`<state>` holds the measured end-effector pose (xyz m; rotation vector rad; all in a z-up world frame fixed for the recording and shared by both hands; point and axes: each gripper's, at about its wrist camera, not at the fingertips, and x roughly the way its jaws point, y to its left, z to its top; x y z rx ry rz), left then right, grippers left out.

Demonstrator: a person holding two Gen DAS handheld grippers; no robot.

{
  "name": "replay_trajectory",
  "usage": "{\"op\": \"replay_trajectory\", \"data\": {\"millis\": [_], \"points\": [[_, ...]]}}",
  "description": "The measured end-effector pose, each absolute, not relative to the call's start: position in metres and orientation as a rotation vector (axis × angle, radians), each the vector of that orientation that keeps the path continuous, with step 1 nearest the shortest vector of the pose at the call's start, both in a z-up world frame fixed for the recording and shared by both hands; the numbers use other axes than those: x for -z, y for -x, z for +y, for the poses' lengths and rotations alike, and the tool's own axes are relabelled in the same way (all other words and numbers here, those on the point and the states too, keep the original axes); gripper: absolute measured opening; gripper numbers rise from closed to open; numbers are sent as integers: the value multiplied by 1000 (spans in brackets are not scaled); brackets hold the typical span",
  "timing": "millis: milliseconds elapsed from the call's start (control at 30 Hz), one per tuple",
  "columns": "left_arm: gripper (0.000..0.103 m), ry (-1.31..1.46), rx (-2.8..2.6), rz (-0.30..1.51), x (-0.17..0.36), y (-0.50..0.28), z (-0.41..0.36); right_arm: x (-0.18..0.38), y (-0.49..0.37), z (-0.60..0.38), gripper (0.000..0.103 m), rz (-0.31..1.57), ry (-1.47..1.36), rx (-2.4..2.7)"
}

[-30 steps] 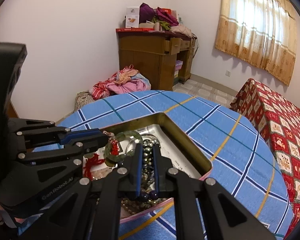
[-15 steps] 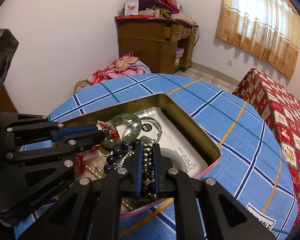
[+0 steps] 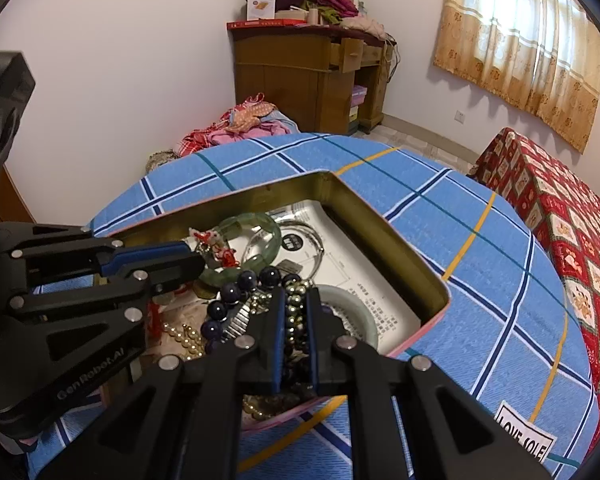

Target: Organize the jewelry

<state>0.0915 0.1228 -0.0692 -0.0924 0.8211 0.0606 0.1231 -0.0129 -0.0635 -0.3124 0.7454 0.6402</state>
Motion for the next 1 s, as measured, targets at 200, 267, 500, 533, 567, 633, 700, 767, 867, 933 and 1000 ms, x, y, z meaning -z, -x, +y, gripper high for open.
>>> {"op": "replay_trajectory", "data": {"millis": [200, 267, 500, 533, 567, 633, 700, 767, 867, 933, 1000], "points": [[7, 91, -62, 803, 64, -88, 123, 61, -124, -17, 12, 743, 293, -635], [7, 98, -60, 778, 57, -83, 124, 58, -124, -21, 16, 735, 272, -636], [78, 106, -124, 708, 37, -66, 130, 43, -119, -35, 45, 698, 231, -609], [78, 110, -120, 698, 35, -63, 130, 41, -118, -37, 48, 696, 227, -605], [78, 114, -112, 700, 33, -61, 130, 39, -116, -41, 53, 688, 226, -596], [78, 104, -129, 704, 31, -58, 130, 36, -112, -46, 56, 680, 223, -580], [78, 109, -135, 695, 29, -55, 131, 32, -108, -52, 56, 675, 205, -576], [78, 116, -141, 694, 27, -53, 131, 30, -105, -55, 57, 671, 192, -577], [78, 109, -143, 689, 24, -50, 129, 26, -99, -58, 57, 659, 188, -577], [78, 107, -143, 686, 21, -47, 128, 22, -97, -59, 57, 653, 181, -581], [78, 104, -143, 681, 18, -46, 127, 21, -95, -61, 57, 646, 180, -581]]}}
